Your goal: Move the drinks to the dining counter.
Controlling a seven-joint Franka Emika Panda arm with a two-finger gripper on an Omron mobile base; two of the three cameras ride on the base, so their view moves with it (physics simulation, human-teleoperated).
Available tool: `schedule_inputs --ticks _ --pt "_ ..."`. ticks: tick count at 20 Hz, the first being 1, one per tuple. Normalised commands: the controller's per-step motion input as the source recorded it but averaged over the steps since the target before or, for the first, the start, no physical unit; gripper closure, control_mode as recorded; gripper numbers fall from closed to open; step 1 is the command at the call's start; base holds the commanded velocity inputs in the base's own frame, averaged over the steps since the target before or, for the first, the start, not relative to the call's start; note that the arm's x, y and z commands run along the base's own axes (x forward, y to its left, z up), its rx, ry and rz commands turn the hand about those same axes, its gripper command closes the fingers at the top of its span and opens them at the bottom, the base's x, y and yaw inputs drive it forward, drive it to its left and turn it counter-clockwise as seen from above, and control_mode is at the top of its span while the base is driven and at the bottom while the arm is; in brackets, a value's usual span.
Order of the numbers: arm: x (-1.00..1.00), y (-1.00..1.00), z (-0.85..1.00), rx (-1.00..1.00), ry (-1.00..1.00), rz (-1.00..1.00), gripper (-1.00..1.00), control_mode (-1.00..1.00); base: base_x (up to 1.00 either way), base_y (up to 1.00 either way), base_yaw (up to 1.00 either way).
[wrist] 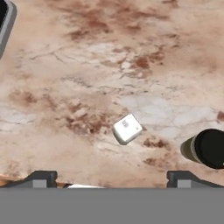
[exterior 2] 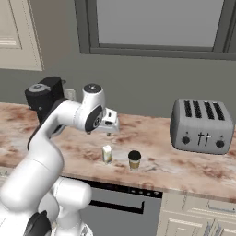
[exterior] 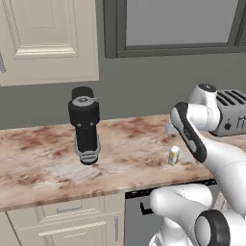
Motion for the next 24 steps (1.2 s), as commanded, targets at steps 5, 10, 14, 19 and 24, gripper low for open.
schedule_inputs --ticks 5,10,14,19,24 --pt "0.09 -0.08 -0.42 0.0 0.0 -0.01 -1.0 -1.0 0.0 0.0 0.0" --pt "0.1 0.0 -0.47 0.0 0.0 -0.01 -1.0 -1.0 0.0 0.0 0.0" --pt "0.23 0.0 -0.47 0.0 0.0 -0.01 -1.0 -1.0 0.0 0.0 0.0" --pt "0.25 -0.01 -0.38 0.0 0.0 -0.01 -1.0 -1.0 0.0 0.0 0.0" --pt "0.21 -0.02 -0.22 0.0 0.0 0.0 -1.0 -1.0 0.0 0.0 0.0"
